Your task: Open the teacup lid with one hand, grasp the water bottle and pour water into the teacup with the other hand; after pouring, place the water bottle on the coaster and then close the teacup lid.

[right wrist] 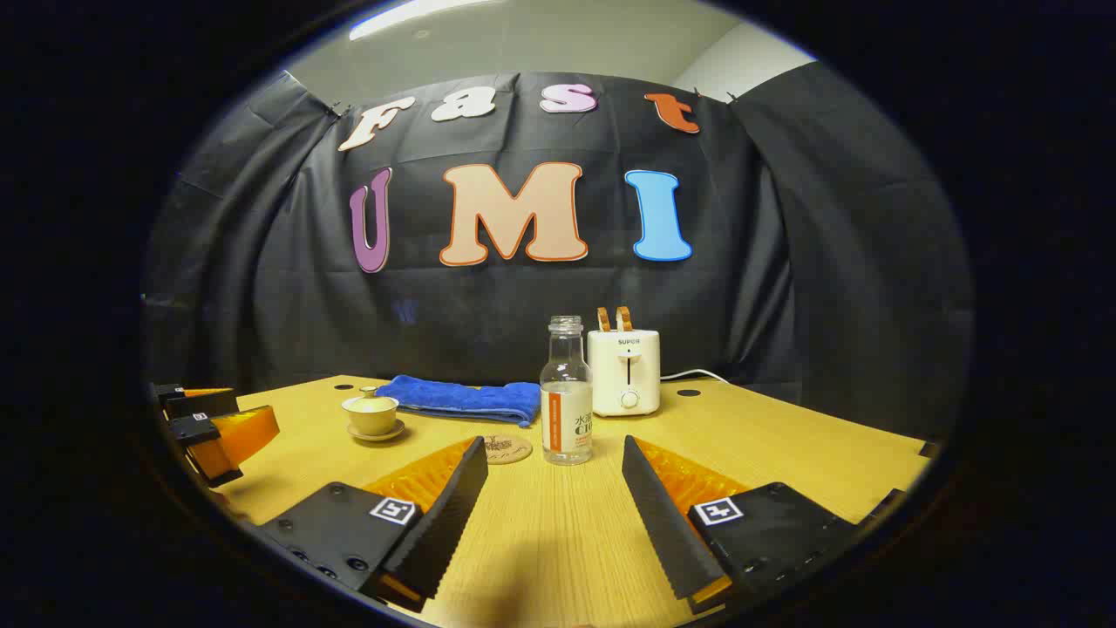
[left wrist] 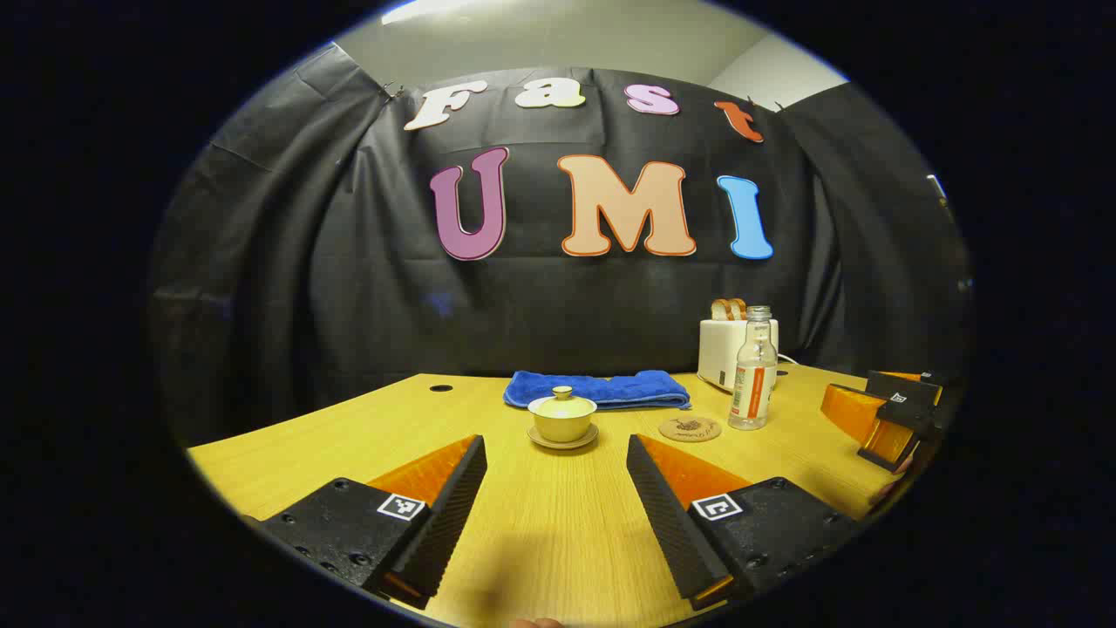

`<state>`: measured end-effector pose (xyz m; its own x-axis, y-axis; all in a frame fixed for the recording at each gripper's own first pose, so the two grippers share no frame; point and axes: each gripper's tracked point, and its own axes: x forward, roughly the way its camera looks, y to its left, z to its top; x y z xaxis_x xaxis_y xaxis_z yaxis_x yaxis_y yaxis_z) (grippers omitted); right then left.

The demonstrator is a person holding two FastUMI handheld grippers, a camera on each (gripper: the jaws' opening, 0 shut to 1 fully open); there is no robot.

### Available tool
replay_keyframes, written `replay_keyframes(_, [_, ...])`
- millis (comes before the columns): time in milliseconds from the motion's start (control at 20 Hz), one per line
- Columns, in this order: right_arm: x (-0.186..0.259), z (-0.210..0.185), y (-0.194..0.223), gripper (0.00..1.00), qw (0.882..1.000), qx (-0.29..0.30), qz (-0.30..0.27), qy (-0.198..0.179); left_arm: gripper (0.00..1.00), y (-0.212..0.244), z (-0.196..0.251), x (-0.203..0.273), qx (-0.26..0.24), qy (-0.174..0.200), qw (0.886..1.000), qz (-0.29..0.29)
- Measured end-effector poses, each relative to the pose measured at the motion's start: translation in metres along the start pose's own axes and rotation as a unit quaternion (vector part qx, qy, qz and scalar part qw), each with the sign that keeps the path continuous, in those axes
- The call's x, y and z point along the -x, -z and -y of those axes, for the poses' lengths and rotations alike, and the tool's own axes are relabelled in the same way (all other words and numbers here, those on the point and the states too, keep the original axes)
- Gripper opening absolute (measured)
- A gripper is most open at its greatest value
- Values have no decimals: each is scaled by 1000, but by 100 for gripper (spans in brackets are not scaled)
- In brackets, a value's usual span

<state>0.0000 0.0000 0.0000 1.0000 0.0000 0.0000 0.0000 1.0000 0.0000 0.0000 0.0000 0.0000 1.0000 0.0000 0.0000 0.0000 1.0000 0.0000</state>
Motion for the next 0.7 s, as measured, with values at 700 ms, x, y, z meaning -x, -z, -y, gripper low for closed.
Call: replay_keyframes(700, [0,3,-1,99,1000,0,0,5,95,1,-1,-1,1,-7,1000,0])
